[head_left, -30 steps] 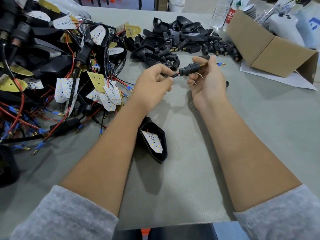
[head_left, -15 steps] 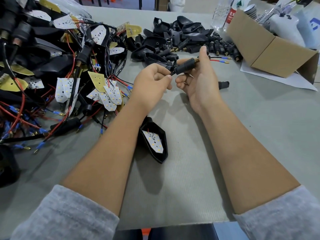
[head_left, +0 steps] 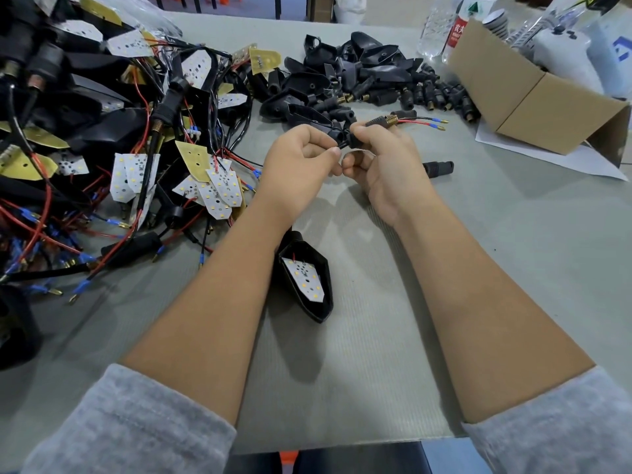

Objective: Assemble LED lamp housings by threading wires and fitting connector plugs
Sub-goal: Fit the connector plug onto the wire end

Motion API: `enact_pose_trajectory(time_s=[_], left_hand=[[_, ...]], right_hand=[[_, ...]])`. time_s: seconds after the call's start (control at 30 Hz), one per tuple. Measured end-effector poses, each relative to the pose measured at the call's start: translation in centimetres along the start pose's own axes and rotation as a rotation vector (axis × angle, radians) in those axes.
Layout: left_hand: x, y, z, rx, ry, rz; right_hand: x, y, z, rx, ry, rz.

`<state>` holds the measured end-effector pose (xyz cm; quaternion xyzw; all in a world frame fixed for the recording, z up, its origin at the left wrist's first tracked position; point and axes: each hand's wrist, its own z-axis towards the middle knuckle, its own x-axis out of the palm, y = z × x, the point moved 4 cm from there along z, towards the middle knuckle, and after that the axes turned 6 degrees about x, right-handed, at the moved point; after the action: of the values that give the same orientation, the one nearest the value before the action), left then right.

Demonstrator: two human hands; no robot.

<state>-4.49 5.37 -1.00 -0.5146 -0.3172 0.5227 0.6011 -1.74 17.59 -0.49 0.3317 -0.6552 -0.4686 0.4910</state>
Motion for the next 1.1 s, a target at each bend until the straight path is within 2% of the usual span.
enact_pose_trajectory(time_s=[0.2, 0.7, 0.87, 1.0, 1.1], left_hand=[[0.0, -0.1, 0.0, 0.006, 0.003, 0.011], [0.5, 0.3, 0.2, 0.010, 0.017, 0.067], [0.4, 0.1, 0.1, 0.011, -0.006, 0.081], [0.1, 0.0, 0.2, -0.079, -0.068, -0.146], [0.1, 0.1, 0.1, -0.093, -0.069, -0.146]], right_hand=[[-0.2, -0.4, 0.4, -0.003, -0.015, -0.105], [-0.3, -0.4, 0.6, 0.039, 0.051, -0.031], [-0.2, -0.6, 0.7, -0.019, 0.090, -0.190], [0.5, -1.1, 0.5, -0.082, 0.124, -0.345], [0.7, -1.2, 0.6, -0.039, 0.103, -0.339]])
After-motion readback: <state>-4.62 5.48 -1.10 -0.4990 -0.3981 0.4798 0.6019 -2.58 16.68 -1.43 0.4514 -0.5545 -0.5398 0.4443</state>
